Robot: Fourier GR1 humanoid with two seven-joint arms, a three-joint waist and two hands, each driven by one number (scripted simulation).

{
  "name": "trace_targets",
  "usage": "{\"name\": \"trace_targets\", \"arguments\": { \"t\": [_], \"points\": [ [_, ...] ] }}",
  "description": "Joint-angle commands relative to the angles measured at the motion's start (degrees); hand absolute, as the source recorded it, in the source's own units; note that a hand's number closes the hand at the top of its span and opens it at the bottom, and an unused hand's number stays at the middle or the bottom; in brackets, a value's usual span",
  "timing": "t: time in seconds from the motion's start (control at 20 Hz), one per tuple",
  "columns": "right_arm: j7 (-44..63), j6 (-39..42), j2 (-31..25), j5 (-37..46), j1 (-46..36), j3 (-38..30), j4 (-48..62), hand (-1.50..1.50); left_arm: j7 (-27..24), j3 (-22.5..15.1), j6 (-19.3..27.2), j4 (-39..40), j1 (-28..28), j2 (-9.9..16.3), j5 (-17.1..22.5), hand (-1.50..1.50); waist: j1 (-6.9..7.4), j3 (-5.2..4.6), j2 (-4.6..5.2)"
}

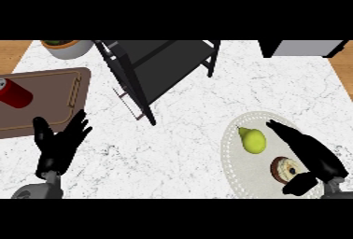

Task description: Pick the cupcake from the placemat and place it in the tiered shelf

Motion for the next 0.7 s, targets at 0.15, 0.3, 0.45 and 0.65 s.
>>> {"name": "trace_targets", "arguments": {
  "t": [0.15,0.3,0.45,0.65],
  "points": [
    [-7.1,-2.58,1.65,1.84,-0.6,-1.68,5.99,-1.5,2.63,-0.87,1.92,-0.21,-1.96,-3.01,-3.06,0.0,-0.12,-0.11,0.1],
    [-5.19,1.73,1.05,5.46,-3.33,2.97,6.04,1.5,-0.11,3.3,-3.83,1.28,-0.16,1.13,0.62,0.0,0.09,-0.14,0.13],
    [-10.86,0.5,-1.99,10.63,0.85,9.95,4.2,1.5,2.99,0.99,-0.88,-4.08,1.85,-0.3,-1.01,0.0,0.28,-0.1,-0.01],
    [-13.06,1.45,-0.87,6.82,3.19,6.36,2.36,1.5,-0.31,1.45,-0.61,2.78,-1.41,-2.2,-2.46,0.0,-0.42,-0.14,0.07]
  ]
}}
